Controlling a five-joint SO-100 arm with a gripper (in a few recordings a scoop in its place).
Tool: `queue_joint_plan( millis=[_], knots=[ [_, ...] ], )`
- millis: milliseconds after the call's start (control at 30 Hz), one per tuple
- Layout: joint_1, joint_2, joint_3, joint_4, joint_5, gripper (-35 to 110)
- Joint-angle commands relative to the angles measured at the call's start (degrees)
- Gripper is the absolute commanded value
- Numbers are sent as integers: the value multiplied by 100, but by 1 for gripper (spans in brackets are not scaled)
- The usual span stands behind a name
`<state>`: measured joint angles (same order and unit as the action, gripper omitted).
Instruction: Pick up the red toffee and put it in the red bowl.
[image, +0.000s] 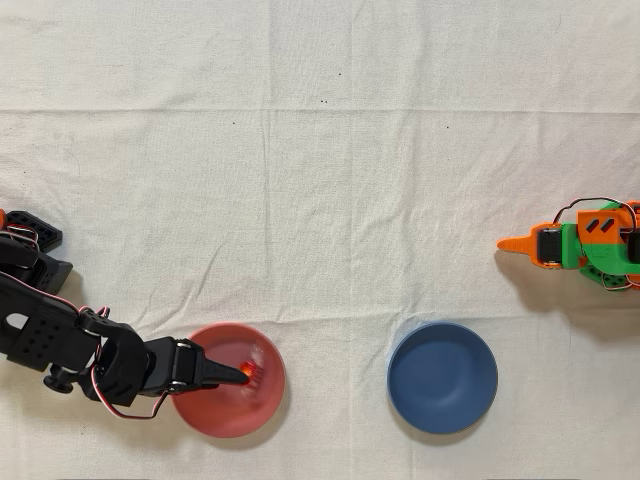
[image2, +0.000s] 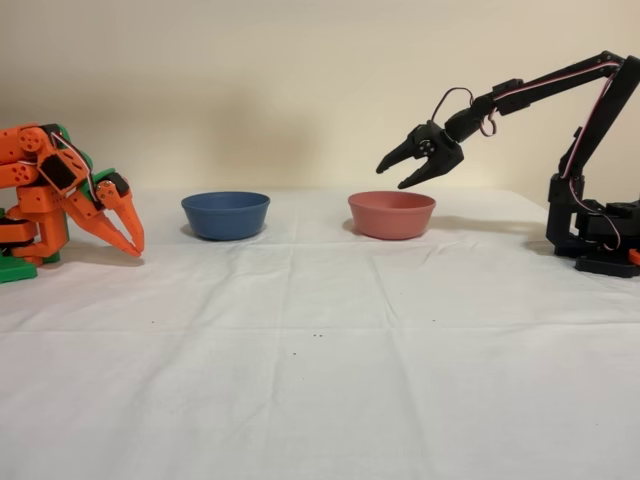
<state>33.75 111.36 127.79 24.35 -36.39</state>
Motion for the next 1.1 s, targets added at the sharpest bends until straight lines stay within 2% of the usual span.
queue_joint_plan(
  millis=[0,500,733,967,1067],
  knots=[
    [70,132,-334,53,132,35],
    [88,334,-694,457,132,38],
    [53,976,-879,1160,422,36],
    [-519,2232,-765,2145,967,30],
    [-914,2760,-703,2487,1187,17]
  ],
)
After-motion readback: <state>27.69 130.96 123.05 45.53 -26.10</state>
